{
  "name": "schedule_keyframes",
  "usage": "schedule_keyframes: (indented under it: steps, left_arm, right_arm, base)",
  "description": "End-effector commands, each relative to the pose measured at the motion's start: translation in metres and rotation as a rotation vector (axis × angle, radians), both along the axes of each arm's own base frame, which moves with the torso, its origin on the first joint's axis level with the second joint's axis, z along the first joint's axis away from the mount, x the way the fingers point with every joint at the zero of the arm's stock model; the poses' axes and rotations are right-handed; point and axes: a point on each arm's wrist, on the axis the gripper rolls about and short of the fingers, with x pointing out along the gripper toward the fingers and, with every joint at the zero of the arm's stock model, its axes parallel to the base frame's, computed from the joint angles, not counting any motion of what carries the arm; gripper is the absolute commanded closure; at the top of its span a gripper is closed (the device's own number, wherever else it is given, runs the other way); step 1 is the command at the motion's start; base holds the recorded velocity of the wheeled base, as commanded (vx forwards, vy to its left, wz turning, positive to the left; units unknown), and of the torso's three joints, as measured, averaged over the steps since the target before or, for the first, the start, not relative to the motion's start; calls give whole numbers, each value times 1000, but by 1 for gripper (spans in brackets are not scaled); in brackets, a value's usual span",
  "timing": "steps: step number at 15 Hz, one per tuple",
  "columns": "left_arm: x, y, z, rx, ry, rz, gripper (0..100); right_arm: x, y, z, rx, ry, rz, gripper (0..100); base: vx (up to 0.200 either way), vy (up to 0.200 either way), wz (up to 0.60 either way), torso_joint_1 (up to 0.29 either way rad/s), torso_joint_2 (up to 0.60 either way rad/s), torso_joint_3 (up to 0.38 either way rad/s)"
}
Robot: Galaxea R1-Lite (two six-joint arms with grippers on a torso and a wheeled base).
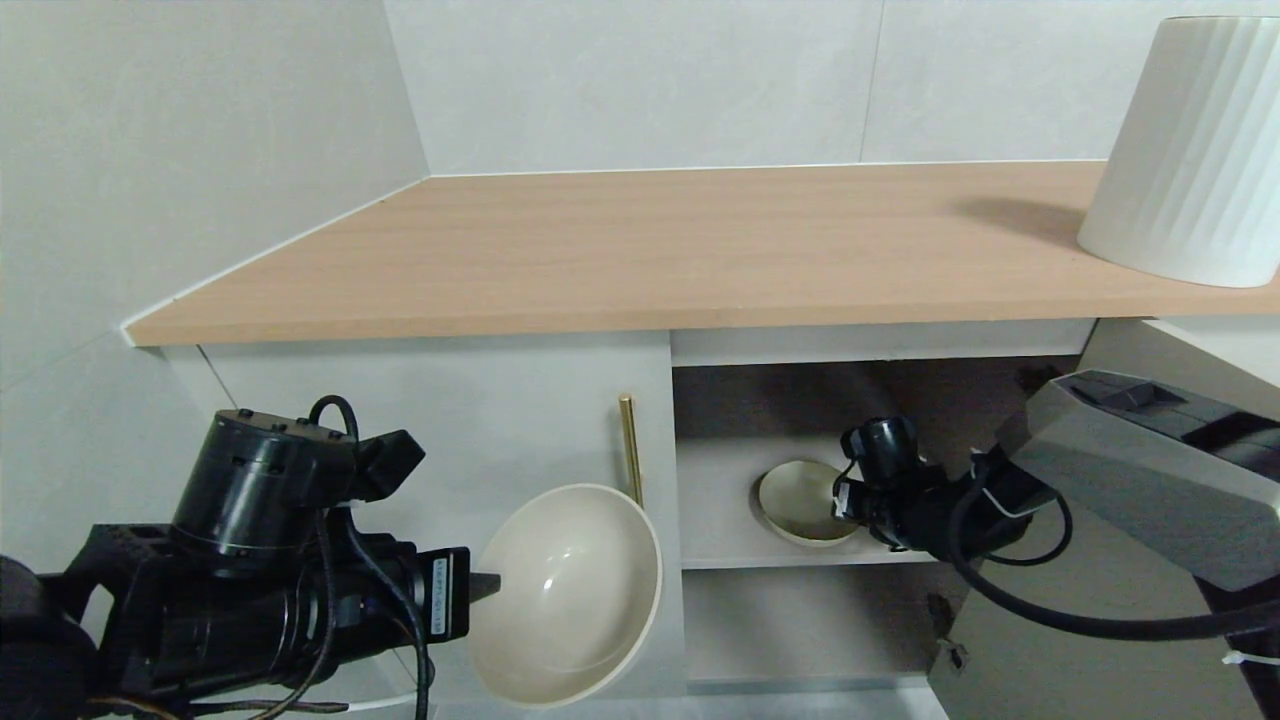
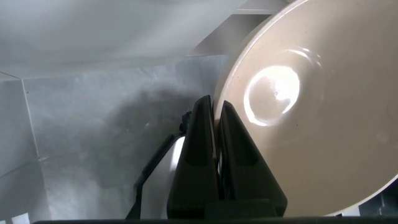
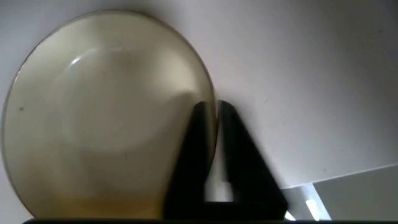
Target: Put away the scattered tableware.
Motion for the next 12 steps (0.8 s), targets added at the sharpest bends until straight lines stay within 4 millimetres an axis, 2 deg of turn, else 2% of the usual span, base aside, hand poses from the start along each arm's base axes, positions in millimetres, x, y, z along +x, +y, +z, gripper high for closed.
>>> schedule_keyframes:
  steps: [1, 5, 7, 9, 12]
  left_arm:
    - [0, 0, 0, 0, 1, 0, 100]
    - [1, -1, 0, -3, 0, 0, 100]
    - [3, -3, -3, 2, 8, -4, 100]
    - [5, -10, -8, 5, 20, -17, 100]
    - [10, -31, -22, 12, 39, -8, 100]
  right_arm:
    - [1, 0, 1, 2, -4, 0, 0]
    - [-2, -1, 8, 12, -15, -5, 0]
    - [-13, 2, 19, 18, -14, 16, 0]
    - [-38, 13, 41, 45, -10, 100, 0]
    - [-95, 27, 87, 144, 1, 349, 0]
  base:
    - [0, 0, 0, 0, 0, 0]
    - [0, 0, 0, 0, 0, 0]
    - [0, 0, 0, 0, 0, 0]
    - [0, 0, 0, 0, 0, 0]
    - [0, 0, 0, 0, 0, 0]
